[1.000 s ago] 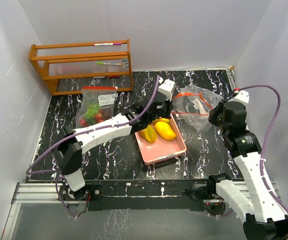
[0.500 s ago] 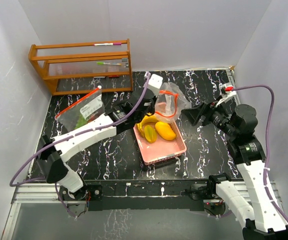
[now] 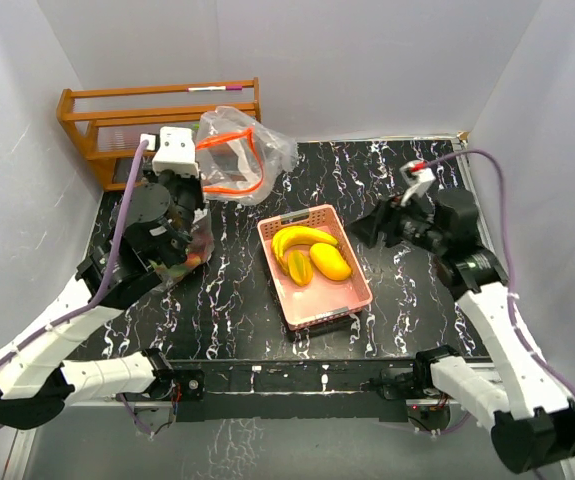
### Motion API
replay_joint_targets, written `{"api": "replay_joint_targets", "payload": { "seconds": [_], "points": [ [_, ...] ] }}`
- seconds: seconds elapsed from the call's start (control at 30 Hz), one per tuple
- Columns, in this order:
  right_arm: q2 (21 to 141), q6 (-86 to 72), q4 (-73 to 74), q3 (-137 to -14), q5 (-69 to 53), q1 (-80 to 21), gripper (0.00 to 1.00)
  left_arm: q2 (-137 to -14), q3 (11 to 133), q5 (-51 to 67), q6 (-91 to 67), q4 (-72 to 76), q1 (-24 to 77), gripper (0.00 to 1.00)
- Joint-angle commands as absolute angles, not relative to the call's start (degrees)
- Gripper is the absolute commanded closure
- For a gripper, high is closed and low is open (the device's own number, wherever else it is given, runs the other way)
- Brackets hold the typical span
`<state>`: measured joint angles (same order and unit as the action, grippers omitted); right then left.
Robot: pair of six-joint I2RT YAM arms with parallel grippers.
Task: Place the food in the zip-top bag and seal the zipper
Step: Open the zipper of the food storage bag, then pick up the fake fruit from the bin.
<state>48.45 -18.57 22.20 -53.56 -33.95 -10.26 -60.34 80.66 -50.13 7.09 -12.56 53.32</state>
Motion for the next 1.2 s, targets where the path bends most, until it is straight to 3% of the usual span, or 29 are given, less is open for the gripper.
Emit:
{"api": "replay_joint_targets", "payload": {
  "seconds": [0.0, 0.1, 0.33, 0.87, 1.17],
  "points": [
    [54.11, -18.66, 21.29, -54.83, -21.8, -22.95, 0.31, -61.48, 78.93, -57.15, 11.34, -16.06, 53.09, 1.0],
    [60.13, -19.81, 22.64, -57.53, -8.72, -34.75, 0.31, -61.04, 77.61, -56.63, 10.39, -16.16, 52.6, 1.0],
    [70.3, -23.59, 22.51, -58.18, 1.63, -39.99, 0.38, -62.97, 78.84, -55.3, 7.66, -22.45, 49.26, 1.0],
    [88.91, -30.73, 9.26, -62.26, 7.58, -44.17, 0.37, -60.47, 74.43, -56.22, 8.68, -23.71, 43.43, 1.0],
    [99.62, -33.18, 9.4, -67.67, 9.93, -45.0, 0.36, -60.28, 72.75, -53.0, 7.9, -22.66, 43.0, 1.0]
  ]
}}
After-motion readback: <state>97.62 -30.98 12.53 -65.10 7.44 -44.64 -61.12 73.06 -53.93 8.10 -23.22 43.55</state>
